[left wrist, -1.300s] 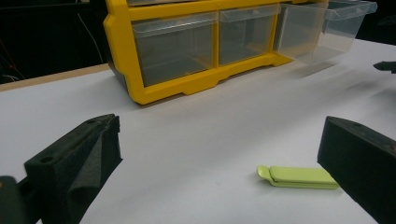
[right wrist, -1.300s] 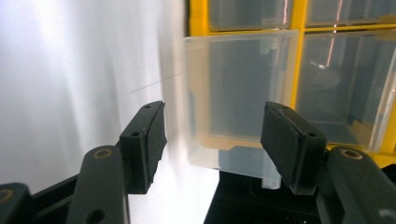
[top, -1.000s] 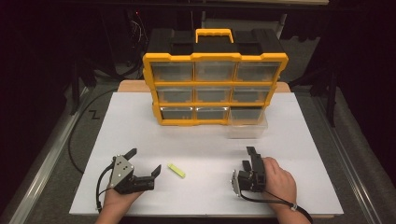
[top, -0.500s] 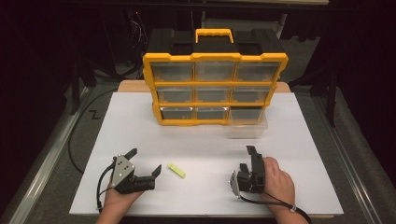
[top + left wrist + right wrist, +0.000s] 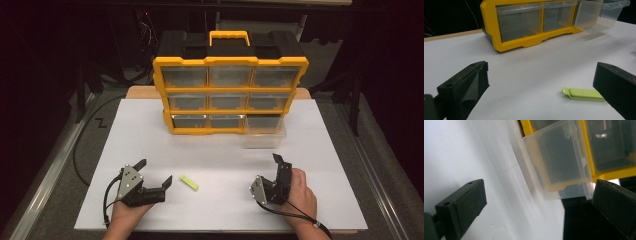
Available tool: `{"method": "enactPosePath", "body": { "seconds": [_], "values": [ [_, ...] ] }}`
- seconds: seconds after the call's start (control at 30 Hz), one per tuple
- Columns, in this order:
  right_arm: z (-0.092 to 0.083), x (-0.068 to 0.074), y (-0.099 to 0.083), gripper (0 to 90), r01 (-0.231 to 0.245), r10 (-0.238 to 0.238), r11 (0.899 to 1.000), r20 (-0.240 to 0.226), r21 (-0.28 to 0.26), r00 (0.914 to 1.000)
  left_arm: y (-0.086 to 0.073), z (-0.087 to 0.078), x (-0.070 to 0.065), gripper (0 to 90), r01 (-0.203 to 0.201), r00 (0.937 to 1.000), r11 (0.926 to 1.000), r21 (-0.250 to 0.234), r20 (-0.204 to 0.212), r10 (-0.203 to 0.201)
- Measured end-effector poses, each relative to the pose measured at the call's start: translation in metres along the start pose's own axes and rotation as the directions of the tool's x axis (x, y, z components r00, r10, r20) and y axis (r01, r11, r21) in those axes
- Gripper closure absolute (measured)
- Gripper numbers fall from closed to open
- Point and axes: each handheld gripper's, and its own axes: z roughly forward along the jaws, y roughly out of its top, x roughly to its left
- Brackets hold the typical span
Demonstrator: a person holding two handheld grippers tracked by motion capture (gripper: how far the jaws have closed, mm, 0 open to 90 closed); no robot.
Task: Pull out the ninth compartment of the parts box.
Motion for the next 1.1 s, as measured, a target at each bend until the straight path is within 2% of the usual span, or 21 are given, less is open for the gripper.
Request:
{"method": "enactPosePath", "body": {
  "seconds": [0.13,0.23,0.27,0.37,0.47,0.5,0.53,0.57,0.63,0.73,0.77,0.8,0.87,0.9,0.93,0.97,1.03,1.1],
  "values": [
    [-0.001,-0.003,-0.003,0.7,-0.089,0.089,0.996,-0.031,0.009,0.9955,0.000,0.001,0.000,0.8,0.006,1.0000,0.9999,0.012,0.002,-0.006],
    [-0.002,-0.006,-0.004,0.8,-0.163,0.163,0.987,-0.060,0.007,0.9848,0.000,0.002,0.000,0.5,0.001,1.0000,0.9999,0.012,0.000,-0.001],
    [-0.002,-0.005,-0.004,0.7,-0.205,0.205,0.979,-0.056,0.006,0.9772,0.000,0.002,0.000,0.5,-0.001,1.0000,1.0000,0.010,0.000,0.001],
    [-0.003,-0.008,-0.006,0.8,-0.286,0.285,0.958,-0.077,0.006,0.9553,0.000,0.003,0.000,0.4,-0.005,1.0000,1.0000,0.006,-0.003,0.005],
    [-0.003,-0.011,-0.007,0.8,-0.367,0.366,0.930,-0.125,0.010,0.9222,0.000,0.003,-0.001,0.3,-0.021,0.9996,0.9998,-0.004,-0.019,0.021],
    [-0.003,-0.011,-0.008,0.8,-0.401,0.399,0.916,-0.147,0.015,0.9053,0.001,0.003,-0.001,0.3,-0.025,0.9995,0.9997,-0.008,-0.021,0.025],
    [-0.003,-0.012,-0.009,0.8,-0.424,0.421,0.905,-0.162,0.016,0.8924,0.001,0.003,-0.001,0.3,-0.025,0.9994,0.9996,-0.011,-0.022,0.025],
    [-0.003,-0.012,-0.009,0.8,-0.442,0.438,0.897,-0.169,0.016,0.8831,0.001,0.003,-0.001,0.3,-0.031,0.9992,0.9994,-0.013,-0.024,0.030],
    [-0.002,-0.013,-0.010,0.8,-0.485,0.480,0.874,-0.191,0.021,0.8562,0.001,0.004,-0.002,0.3,-0.040,0.9990,0.9991,-0.011,-0.021,0.040],
    [-0.001,-0.015,-0.012,0.8,-0.560,0.551,0.828,-0.227,0.030,0.8031,0.001,0.004,-0.002,0.3,-0.044,0.9987,0.9989,-0.013,-0.025,0.044],
    [-0.001,-0.016,-0.013,0.8,-0.596,0.585,0.803,-0.240,0.034,0.7747,0.002,0.004,-0.001,0.3,-0.042,0.9988,0.9990,-0.016,-0.027,0.041],
    [0.000,-0.017,-0.015,0.8,-0.620,0.607,0.784,-0.249,0.034,0.7542,0.002,0.004,-0.001,0.4,-0.039,0.9988,0.9991,-0.019,-0.031,0.038],
    [0.001,-0.019,-0.017,0.8,-0.673,0.656,0.738,-0.284,0.047,0.6993,0.002,0.003,0.000,0.3,-0.039,0.9987,0.9991,-0.018,-0.033,0.038],
    [0.002,-0.019,-0.018,0.8,-0.693,0.673,0.719,-0.294,0.049,0.6782,0.002,0.004,0.001,0.4,-0.038,0.9987,0.9991,-0.019,-0.034,0.037],
    [0.002,-0.020,-0.019,0.8,-0.705,0.683,0.708,-0.302,0.047,0.6652,0.002,0.004,0.001,0.4,-0.036,0.9987,0.9992,-0.016,-0.036,0.036],
    [0.002,-0.021,-0.020,0.8,-0.726,0.700,0.686,-0.316,0.048,0.6399,0.002,0.004,0.001,0.4,-0.033,0.9989,0.9994,-0.012,-0.035,0.032],
    [0.003,-0.022,-0.021,0.9,-0.760,0.729,0.647,-0.336,0.056,0.5962,0.002,0.004,0.002,0.4,-0.022,0.9991,0.9997,-0.010,-0.036,0.021],
    [0.003,-0.022,-0.022,0.9,-0.781,0.748,0.621,-0.352,0.071,0.5631,0.002,0.005,0.002,0.4,-0.024,0.9989,0.9997,0.006,-0.040,0.024]
  ]
}}
